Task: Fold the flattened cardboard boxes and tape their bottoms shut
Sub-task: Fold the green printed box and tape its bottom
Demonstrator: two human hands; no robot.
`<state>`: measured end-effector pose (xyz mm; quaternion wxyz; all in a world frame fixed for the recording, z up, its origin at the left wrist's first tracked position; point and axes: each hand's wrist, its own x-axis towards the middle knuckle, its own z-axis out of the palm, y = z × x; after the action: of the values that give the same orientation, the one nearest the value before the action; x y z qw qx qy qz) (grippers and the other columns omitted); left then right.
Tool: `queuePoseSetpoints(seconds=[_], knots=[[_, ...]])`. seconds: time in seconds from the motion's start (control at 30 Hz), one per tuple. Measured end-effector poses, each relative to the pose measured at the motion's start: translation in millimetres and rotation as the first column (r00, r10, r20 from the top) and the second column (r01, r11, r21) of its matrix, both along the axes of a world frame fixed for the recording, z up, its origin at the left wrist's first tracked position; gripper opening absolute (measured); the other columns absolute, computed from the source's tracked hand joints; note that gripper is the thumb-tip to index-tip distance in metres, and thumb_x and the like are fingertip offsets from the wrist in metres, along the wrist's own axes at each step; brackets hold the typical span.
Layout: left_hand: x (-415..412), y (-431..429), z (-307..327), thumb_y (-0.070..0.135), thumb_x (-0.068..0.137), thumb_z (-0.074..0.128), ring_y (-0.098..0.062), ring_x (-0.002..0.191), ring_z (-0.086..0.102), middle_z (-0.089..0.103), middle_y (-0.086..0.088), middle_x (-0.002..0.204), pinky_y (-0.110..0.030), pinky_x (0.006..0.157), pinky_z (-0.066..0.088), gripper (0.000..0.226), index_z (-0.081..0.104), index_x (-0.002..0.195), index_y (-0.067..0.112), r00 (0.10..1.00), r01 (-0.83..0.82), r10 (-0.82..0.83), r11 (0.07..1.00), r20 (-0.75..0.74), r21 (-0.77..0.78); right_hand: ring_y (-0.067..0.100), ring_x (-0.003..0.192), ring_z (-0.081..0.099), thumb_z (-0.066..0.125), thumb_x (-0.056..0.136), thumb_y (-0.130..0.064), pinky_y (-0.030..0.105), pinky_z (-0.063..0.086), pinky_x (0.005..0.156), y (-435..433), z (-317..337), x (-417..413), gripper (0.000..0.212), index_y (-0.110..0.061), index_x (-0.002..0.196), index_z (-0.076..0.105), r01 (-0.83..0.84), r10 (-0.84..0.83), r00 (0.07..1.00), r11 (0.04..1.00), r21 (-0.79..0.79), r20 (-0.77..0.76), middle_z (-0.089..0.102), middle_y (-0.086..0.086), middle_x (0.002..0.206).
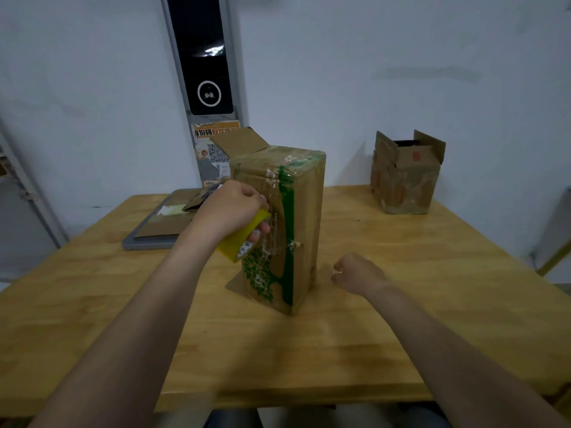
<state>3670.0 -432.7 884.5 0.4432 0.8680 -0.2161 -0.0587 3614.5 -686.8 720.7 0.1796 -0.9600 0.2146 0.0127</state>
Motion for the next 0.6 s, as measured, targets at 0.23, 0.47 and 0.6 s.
queuePoseSetpoints(seconds=[0.23,0.47,0.6], knots=[[-2.3,-1.4,0.6,0.03,0.108,0.052,-0.016,0.045,0.068,0.077,-0.005,0.069,-0.02,0.042,0.05,0.028,0.073,0.097,0.015,1.0,-0.01,0.01,1.0,0.002,0.014,0.03,0.114,0.064,0.059,0.095,-0.015,0.036,0.053,0.092,1.1,-22.7,10.1,0.026,-0.014,0.117,0.073,-0.038,0.048,0.997,0.983,-0.178,0.054,0.069,0.01,0.117],[-2.8,1.0,-0.9,0.031,0.108,0.052,-0.016,0.046,0.069,0.077,-0.004,0.069,-0.019,0.042,0.05,0.027,0.073,0.097,0.017,1.0,-0.007,0.007,1.0,-0.006,0.004,0.03,0.105,0.07,0.054,0.105,-0.016,0.037,0.053,0.09,-12.5,-23.7,0.3,0.03,-0.006,0.128,0.07,0.034,-0.066,0.967,0.991,0.133,0.245,0.07,0.016,0.125],[-2.8,2.1,-1.9,0.031,0.107,0.053,-0.018,0.047,0.069,0.077,-0.006,0.07,-0.021,0.043,0.051,0.027,0.072,0.097,0.016,0.999,0.012,-0.012,1.0,-0.032,-0.011,0.016,0.073,0.076,0.05,0.104,-0.005,0.02,0.053,0.072,-10.5,2.6,-10.8,0.036,-0.005,0.139,0.059,0.0,-0.32,0.882,0.734,0.679,0.345,0.062,0.009,0.129]])
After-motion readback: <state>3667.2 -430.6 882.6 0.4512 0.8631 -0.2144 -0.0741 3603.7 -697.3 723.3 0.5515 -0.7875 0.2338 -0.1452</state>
